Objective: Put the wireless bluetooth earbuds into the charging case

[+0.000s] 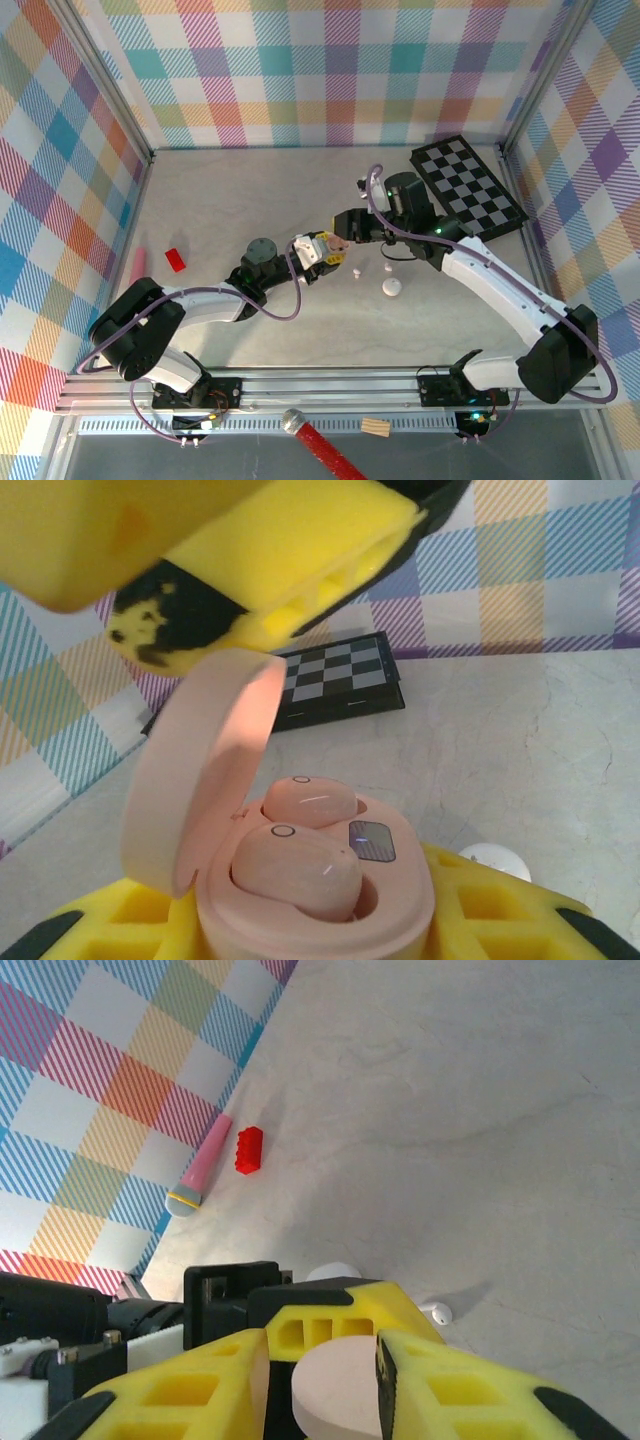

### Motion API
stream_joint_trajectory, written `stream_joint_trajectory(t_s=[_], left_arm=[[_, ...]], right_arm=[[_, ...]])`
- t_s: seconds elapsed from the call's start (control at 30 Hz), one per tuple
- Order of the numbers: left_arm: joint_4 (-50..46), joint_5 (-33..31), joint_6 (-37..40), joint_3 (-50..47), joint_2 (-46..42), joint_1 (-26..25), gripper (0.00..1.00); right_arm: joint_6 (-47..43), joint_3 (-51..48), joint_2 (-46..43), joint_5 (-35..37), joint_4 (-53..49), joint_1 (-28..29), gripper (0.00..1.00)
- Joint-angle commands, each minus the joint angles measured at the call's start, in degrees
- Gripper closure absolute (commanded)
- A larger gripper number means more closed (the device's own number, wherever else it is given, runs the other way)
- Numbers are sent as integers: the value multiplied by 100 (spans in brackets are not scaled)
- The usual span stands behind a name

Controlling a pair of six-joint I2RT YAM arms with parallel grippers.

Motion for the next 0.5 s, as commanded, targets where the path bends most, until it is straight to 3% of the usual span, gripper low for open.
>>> stream_joint_trajectory(t_s=[0.0,0.2,0.27,0.47], left_arm=[[575,51,-323,-8,-43,-31,61],[870,-77,-775,26,75,-25,62],[912,-25,-863,48,60,-26,62],[1150,63,-1267,69,-20,-47,62]], right_arm=[[-64,-46,-262,48,-252,-40,67],[44,-174,-636,404,-383,-55,66],[269,-297,-742,366,-228,-151,61],[1677,-1117,-759,-1461,1285,-796,36]])
